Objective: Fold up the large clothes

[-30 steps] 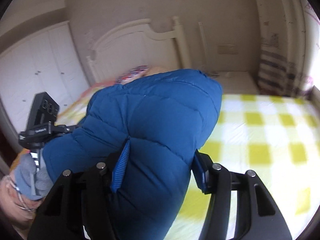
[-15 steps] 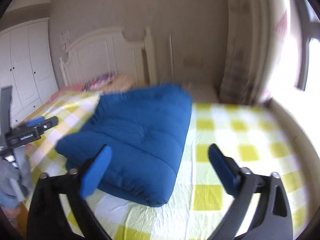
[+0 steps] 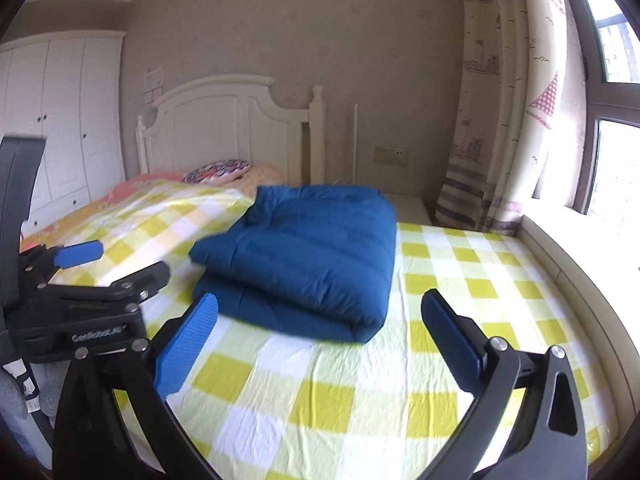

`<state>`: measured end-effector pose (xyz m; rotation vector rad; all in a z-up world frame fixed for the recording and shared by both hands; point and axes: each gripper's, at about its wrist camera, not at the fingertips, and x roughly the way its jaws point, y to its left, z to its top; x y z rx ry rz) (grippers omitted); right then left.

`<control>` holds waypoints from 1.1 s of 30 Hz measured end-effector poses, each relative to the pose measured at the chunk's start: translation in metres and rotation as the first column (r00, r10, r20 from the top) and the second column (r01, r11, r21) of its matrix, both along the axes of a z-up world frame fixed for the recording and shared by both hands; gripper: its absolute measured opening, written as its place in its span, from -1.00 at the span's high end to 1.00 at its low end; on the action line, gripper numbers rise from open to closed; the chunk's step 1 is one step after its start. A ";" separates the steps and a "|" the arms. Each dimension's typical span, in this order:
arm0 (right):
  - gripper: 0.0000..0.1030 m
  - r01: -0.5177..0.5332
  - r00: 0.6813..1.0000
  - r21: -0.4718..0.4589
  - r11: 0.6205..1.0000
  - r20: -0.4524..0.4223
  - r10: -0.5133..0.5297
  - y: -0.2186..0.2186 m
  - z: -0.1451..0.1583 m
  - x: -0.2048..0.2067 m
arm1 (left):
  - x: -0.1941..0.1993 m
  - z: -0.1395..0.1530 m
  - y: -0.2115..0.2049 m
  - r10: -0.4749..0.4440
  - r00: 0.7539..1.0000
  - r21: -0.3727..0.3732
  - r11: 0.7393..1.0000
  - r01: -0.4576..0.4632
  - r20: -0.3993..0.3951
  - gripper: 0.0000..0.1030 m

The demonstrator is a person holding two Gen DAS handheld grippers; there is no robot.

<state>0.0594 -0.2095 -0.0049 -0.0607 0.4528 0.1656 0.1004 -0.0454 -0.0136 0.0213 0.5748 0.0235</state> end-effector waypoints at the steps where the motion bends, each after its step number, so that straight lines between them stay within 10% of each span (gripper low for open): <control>1: -0.96 -0.004 1.000 -0.003 1.000 -0.005 0.004 0.000 -0.005 0.001 | -0.001 0.000 -0.005 0.006 1.000 0.002 1.000 -0.006 0.002 -0.91; 33: -0.96 0.011 0.999 0.043 0.999 0.047 -0.013 -0.041 -0.014 -0.007 | -0.029 0.023 -0.055 0.067 0.994 0.118 0.990 -0.078 0.091 -0.91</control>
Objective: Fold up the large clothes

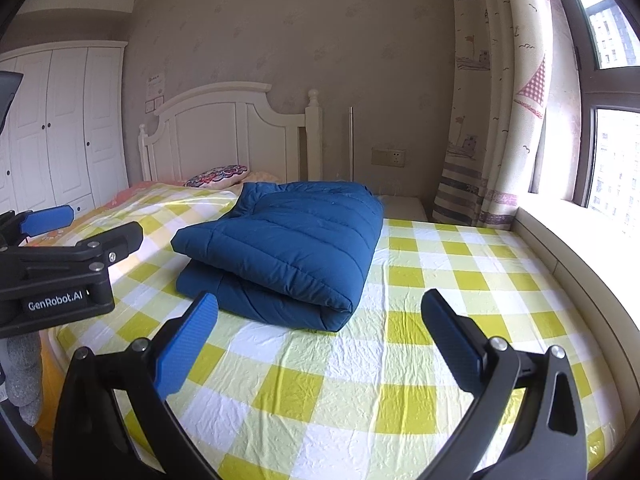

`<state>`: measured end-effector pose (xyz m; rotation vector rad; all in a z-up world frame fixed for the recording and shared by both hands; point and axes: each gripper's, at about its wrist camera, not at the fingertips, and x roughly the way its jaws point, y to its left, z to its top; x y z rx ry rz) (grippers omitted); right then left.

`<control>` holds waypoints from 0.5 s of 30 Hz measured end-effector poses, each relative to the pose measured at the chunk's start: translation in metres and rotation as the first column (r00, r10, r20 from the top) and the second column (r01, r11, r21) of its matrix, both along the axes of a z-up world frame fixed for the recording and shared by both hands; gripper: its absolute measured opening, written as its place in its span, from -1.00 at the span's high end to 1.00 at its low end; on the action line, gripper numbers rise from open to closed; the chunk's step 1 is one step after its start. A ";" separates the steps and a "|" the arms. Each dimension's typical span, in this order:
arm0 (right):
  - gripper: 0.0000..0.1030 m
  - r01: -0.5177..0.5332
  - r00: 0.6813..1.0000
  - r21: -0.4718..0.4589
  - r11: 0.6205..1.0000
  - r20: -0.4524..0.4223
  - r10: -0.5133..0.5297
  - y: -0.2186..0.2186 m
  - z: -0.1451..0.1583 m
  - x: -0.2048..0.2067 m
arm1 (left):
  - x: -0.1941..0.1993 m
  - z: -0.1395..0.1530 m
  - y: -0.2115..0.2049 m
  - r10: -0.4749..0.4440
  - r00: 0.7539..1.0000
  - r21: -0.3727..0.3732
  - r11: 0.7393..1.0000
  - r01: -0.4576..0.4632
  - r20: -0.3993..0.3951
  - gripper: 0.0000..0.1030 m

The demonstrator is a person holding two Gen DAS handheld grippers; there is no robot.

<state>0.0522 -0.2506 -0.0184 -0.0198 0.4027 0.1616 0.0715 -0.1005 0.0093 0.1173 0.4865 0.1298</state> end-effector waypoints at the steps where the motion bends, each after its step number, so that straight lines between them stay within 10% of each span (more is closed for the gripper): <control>1: -0.96 0.001 1.000 -0.001 1.000 0.002 -0.001 0.001 0.001 0.000 | 0.000 0.000 0.000 0.002 1.000 -0.002 1.000 -0.002 0.002 -0.91; 15: -0.96 0.000 0.997 -0.004 1.000 0.074 0.001 0.006 0.034 -0.010 | -0.010 0.014 0.005 -0.002 0.998 -0.028 1.000 0.003 0.055 -0.91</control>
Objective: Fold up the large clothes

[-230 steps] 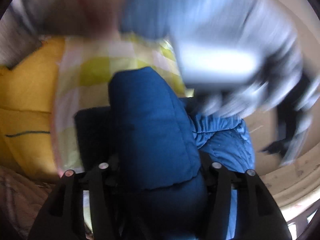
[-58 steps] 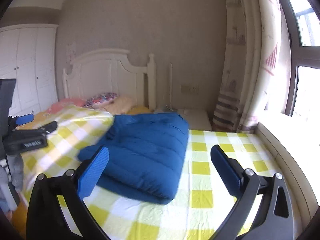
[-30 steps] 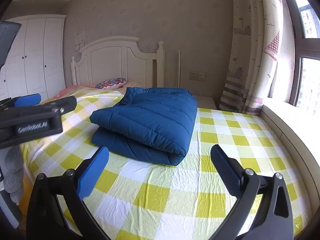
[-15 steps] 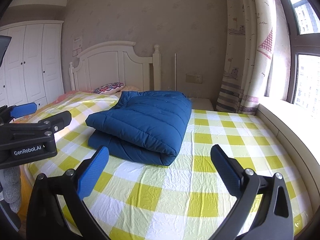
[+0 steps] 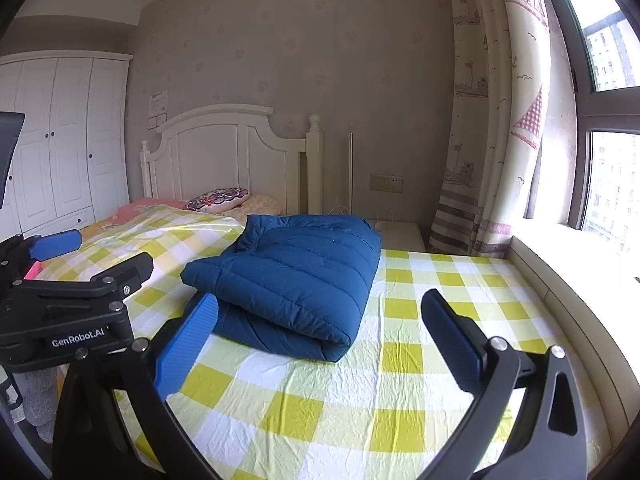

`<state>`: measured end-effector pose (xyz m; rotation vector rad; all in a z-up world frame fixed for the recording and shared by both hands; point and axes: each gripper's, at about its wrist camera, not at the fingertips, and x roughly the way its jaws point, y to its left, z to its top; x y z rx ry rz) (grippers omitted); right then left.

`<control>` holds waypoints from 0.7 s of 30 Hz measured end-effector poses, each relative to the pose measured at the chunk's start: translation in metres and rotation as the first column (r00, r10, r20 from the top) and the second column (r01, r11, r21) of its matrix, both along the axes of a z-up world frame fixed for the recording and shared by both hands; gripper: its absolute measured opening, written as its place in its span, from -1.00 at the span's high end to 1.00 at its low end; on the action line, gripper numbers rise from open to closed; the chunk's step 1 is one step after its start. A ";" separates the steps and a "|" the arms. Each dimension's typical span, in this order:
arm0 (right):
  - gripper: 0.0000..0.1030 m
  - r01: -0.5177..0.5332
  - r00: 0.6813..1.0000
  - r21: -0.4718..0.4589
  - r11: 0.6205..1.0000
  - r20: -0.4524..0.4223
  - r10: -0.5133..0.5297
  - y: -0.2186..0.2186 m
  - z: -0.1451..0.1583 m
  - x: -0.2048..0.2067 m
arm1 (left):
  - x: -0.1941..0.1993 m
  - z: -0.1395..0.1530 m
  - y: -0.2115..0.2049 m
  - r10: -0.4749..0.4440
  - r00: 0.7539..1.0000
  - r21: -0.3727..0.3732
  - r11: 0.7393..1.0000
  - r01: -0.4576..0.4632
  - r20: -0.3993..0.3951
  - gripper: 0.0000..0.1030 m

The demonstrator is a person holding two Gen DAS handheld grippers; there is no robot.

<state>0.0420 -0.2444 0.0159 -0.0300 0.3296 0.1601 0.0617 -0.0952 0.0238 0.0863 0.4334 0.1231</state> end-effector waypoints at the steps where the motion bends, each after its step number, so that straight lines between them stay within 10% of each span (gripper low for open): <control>1: -0.96 -0.002 1.000 -0.002 1.000 -0.002 0.002 0.001 0.000 0.000 | 0.000 0.000 0.001 0.001 1.000 -0.002 1.000 -0.001 0.001 -0.91; 21: -0.96 -0.012 1.000 -0.015 1.000 -0.029 0.012 0.003 -0.005 0.002 | -0.006 0.001 0.012 0.000 0.999 -0.038 0.999 0.002 0.044 -0.91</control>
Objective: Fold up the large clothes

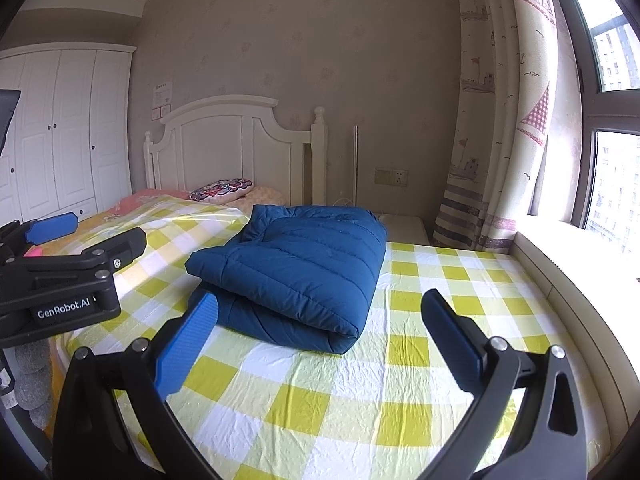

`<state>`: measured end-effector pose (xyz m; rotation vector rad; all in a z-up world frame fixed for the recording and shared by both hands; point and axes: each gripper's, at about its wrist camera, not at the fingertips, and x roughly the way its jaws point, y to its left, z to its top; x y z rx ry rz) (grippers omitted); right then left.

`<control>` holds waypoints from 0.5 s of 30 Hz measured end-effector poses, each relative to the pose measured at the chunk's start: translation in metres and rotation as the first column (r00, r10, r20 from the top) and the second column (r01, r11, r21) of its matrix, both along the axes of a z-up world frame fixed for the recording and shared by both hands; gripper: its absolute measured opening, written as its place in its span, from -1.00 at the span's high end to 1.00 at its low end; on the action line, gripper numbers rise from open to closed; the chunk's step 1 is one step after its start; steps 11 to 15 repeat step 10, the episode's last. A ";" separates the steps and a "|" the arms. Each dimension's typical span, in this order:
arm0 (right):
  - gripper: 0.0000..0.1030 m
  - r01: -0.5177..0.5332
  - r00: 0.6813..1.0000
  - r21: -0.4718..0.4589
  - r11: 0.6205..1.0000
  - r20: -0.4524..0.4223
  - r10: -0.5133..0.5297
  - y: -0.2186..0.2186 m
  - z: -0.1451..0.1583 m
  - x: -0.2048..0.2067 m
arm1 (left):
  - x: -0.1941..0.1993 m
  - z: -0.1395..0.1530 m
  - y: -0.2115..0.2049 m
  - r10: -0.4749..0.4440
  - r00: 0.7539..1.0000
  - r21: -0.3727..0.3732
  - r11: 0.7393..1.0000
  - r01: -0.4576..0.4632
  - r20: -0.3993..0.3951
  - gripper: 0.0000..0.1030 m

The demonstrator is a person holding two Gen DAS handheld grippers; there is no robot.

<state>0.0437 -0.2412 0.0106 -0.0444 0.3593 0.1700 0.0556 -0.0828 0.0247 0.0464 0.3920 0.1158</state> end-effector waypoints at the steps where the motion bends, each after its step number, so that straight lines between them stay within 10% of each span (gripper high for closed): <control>1: -0.96 -0.002 1.000 -0.003 1.000 -0.004 0.002 0.001 -0.001 0.001 | -0.003 -0.002 0.000 0.007 1.000 -0.002 1.000 -0.007 0.025 -0.91; 8: -0.96 -0.027 0.997 -0.024 0.999 -0.067 0.026 0.005 -0.019 0.013 | 0.035 -0.027 0.012 -0.071 0.972 -0.029 0.997 0.066 -0.223 -0.91; 15: -0.96 -0.014 0.996 -0.023 1.000 -0.086 0.012 0.002 -0.024 0.016 | 0.043 -0.035 0.030 -0.033 0.970 -0.087 0.996 0.012 -0.242 -0.91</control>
